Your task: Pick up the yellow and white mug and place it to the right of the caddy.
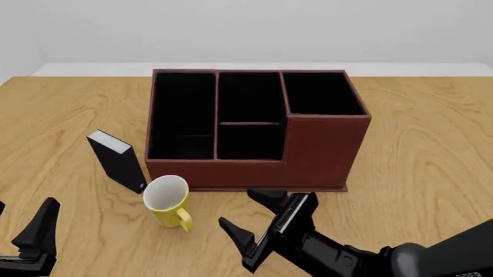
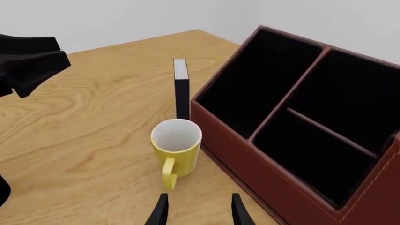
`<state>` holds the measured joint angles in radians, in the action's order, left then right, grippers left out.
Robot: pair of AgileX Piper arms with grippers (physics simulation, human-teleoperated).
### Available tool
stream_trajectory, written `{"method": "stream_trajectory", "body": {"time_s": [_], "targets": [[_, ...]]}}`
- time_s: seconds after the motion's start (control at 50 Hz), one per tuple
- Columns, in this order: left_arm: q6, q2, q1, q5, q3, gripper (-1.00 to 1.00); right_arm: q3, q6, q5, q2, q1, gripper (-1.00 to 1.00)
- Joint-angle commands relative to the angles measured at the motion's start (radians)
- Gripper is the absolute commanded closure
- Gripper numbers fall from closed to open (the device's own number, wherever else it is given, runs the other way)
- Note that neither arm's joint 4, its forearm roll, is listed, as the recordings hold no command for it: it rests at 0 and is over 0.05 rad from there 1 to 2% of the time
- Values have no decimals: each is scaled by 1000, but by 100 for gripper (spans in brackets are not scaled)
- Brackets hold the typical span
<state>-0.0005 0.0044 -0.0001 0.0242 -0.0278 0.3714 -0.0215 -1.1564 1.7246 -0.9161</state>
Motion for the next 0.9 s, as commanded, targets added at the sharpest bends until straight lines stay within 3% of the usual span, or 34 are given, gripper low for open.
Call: {"method": "stream_trajectory", "body": {"time_s": [0.02,0.9], "targets": [[0,0,0,0,0,-100,63,10,12,62,-30,-100],[0,0,0,0,0,-100,212,-4,67,204,-61,-100]]}}
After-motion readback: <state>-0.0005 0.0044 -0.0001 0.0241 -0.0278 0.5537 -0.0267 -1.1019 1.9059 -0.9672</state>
